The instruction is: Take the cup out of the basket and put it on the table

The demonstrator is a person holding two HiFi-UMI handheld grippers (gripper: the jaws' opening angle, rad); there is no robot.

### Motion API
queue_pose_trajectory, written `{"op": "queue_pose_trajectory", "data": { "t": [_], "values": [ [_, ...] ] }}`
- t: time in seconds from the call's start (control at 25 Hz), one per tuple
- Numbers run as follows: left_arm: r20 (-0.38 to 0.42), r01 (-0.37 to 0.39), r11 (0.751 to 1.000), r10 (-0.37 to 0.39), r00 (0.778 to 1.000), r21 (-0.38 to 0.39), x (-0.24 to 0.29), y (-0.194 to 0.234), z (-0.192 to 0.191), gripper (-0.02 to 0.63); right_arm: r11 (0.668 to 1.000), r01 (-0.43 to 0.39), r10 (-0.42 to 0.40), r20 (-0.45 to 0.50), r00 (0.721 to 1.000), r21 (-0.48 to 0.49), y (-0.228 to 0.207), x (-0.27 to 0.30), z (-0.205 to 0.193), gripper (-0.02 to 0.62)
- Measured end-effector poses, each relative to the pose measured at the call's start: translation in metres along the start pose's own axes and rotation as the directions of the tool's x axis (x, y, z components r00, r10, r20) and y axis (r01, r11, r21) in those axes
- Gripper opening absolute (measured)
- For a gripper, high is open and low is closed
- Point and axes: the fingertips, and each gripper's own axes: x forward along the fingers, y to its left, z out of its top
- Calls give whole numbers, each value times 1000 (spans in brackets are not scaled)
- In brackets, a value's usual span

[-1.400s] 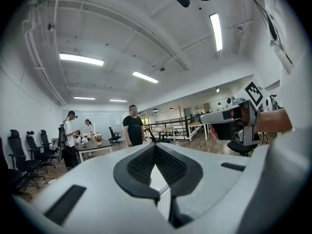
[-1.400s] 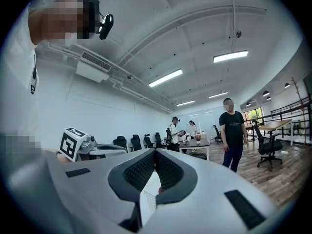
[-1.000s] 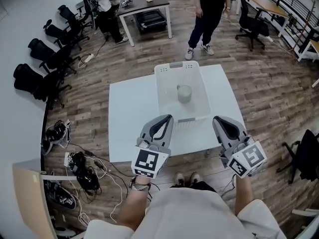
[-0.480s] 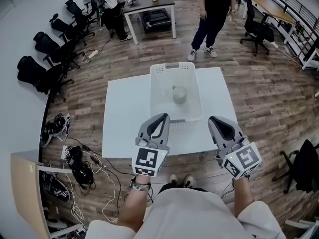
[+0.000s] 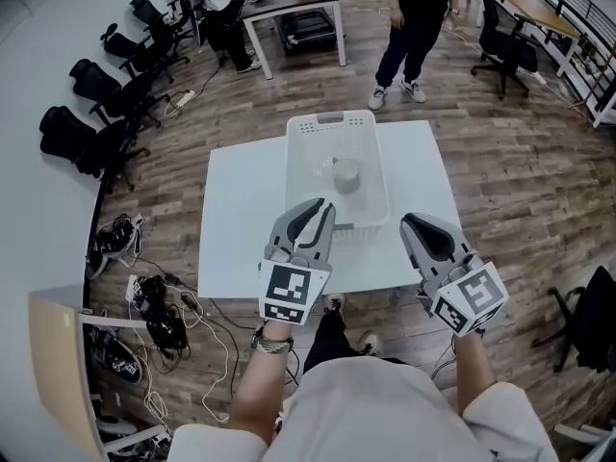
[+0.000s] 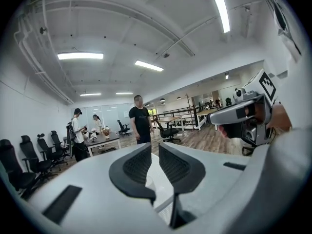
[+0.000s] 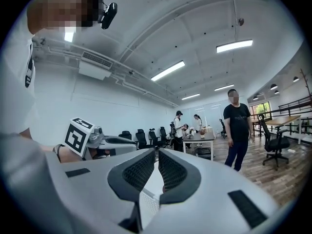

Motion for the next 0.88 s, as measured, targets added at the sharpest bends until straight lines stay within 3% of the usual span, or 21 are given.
{"op": "queue_pose_trajectory", "data": {
  "t": [0.52, 0.72, 0.88],
  "values": [
    [-138, 105, 990, -92, 986, 95, 107, 50, -39, 77, 996, 66, -64, -48, 997, 52, -38, 60, -25, 18],
    [-229, 152, 983, -124, 965, 106, 147, 57, -70, 86, 994, 82, -77, -70, 995, 75, -56, 79, -36, 18],
    [-294, 185, 980, -156, 943, 73, 172, 60, -99, 87, 989, 104, -95, -90, 991, 102, -68, 92, -44, 18]
  ]
}}
